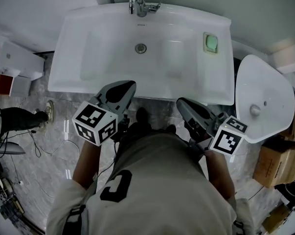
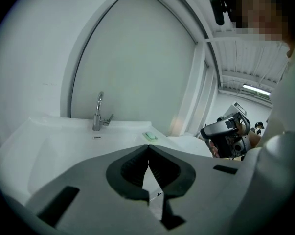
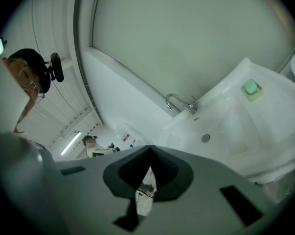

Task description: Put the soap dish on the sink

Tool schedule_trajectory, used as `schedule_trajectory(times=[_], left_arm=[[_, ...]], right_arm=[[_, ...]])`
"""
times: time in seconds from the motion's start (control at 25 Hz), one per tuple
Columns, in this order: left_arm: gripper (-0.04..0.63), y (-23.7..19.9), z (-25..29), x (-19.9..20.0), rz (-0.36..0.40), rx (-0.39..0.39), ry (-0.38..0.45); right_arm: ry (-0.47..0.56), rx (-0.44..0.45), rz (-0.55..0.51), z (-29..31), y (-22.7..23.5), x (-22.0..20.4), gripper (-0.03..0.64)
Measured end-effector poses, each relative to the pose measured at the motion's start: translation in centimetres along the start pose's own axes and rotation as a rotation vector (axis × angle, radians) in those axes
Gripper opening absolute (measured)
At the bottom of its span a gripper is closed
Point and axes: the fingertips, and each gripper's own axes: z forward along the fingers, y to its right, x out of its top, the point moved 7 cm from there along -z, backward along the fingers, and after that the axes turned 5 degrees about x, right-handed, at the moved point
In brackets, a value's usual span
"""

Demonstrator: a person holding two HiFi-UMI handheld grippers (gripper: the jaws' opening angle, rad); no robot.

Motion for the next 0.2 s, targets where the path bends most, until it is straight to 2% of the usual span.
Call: schedule_trajectory(times=[0.2], left_arm=[[0.018,3.4,0.7,0.1,0.051,0.014,-0.016]], right_arm=[[0.012,0.011,0.04,-4.7,1.1,-0.2,0.009]])
